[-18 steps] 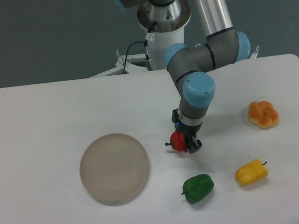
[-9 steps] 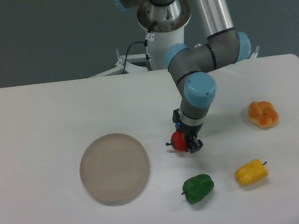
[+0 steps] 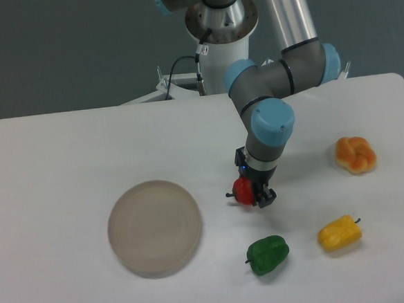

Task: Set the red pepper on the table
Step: 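Set the red pepper on the table and open the gripper, then raise the open gripper away from the red pepper toward the yellow pepper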

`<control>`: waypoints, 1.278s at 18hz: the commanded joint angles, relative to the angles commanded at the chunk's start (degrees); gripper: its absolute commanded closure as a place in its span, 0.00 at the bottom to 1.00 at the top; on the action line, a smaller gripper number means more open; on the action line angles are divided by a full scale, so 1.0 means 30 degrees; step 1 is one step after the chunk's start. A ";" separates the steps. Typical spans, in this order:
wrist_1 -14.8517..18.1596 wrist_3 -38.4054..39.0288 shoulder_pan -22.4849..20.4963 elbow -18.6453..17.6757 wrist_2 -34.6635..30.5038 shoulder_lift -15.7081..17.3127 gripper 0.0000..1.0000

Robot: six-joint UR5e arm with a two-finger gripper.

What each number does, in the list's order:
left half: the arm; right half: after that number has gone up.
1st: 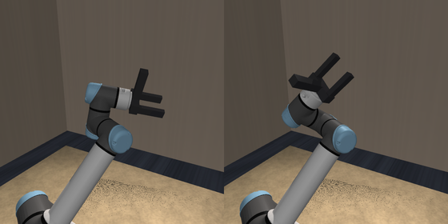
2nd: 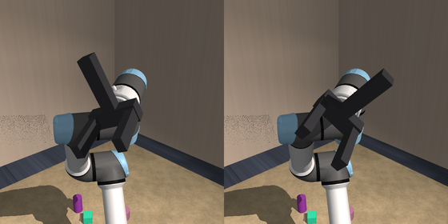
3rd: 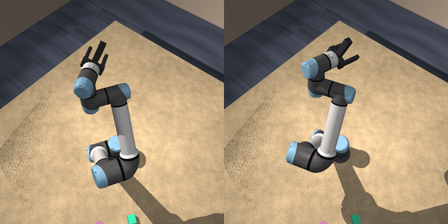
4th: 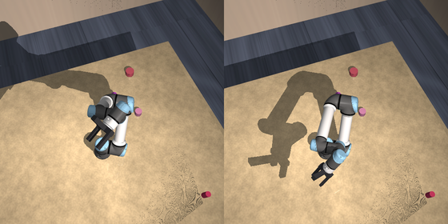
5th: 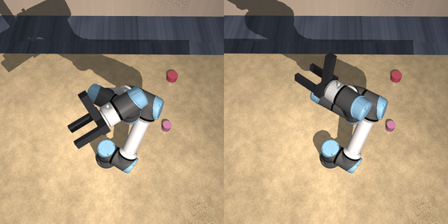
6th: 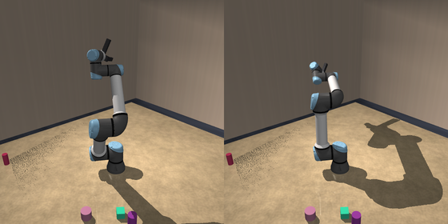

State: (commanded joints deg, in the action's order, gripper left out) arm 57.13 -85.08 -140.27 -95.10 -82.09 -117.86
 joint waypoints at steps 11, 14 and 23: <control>0.0205 -0.0146 -0.0526 0.0642 -0.0234 0.0351 0.00; 0.0380 -0.0584 -0.0703 0.1491 -0.1664 0.0410 0.00; 0.2079 -0.1493 -0.1816 0.6059 -0.2314 -0.1169 0.00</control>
State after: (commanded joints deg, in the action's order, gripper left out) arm 63.36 -89.56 -145.72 -76.92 -89.03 -121.37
